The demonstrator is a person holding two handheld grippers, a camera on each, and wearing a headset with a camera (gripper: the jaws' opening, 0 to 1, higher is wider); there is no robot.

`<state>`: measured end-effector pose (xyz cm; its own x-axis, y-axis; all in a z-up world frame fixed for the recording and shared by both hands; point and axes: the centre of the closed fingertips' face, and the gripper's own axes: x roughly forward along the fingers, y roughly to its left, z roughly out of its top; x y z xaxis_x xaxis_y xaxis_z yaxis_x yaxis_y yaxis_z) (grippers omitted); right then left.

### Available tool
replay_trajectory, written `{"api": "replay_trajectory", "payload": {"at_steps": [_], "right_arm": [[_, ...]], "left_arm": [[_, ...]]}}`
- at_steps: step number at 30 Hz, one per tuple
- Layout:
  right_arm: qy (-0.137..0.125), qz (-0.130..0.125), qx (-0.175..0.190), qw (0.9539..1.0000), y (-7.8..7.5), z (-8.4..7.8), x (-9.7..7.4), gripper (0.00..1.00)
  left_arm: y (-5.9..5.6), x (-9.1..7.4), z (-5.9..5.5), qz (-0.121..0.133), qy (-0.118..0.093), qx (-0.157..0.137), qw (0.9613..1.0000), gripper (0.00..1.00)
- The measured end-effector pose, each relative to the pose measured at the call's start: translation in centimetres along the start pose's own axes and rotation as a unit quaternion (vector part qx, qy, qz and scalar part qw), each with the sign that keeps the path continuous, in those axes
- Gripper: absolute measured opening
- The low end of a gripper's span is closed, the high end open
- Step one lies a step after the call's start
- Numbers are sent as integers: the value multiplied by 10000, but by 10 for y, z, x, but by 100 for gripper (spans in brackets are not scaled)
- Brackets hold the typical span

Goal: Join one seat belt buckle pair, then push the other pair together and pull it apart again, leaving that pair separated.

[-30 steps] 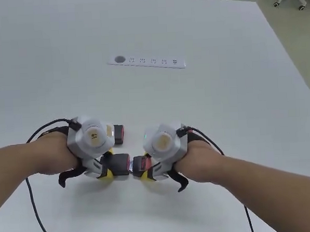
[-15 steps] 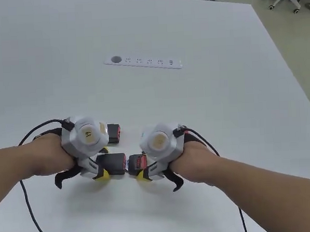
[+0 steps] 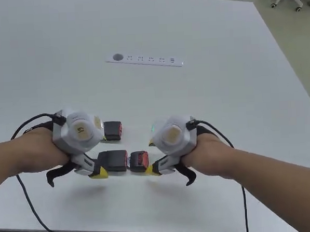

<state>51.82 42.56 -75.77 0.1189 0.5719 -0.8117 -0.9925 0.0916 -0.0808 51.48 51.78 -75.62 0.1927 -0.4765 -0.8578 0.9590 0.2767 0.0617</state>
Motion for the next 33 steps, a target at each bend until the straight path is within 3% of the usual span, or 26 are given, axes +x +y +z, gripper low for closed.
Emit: {"api": "replay_trajectory", "payload": {"at_steps": [5, 6, 12, 18, 22, 31, 33], "right_arm": [[-75, -165, 72, 9998, -20, -1, -13, 42], [-79, -190, 86, 9998, -23, -2, -15, 42], [-59, -374, 205, 9991, -49, -12, -30, 41], [-41, -492, 229, 9985, -71, -27, -38, 39], [71, -491, 249, 9985, -85, -46, -37, 39], [370, -436, 73, 9983, -96, -69, -33, 40], [399, -431, 84, 9982, -98, -72, -33, 40]], "left_arm": [[12, -10, 7, 95, -16, -28, 9999, 59], [24, -8, 3, 130, -42, -48, 9999, 59], [48, -15, 7, 272, -148, -202, 9993, 58], [58, -9, 5, 250, -79, -191, 9995, 57], [65, -2, 6, 240, -33, -222, 9995, 57], [75, 15, 2, 61, 108, -59, 9999, 54], [84, 20, 0, 55, 88, -82, 9999, 51]]}}
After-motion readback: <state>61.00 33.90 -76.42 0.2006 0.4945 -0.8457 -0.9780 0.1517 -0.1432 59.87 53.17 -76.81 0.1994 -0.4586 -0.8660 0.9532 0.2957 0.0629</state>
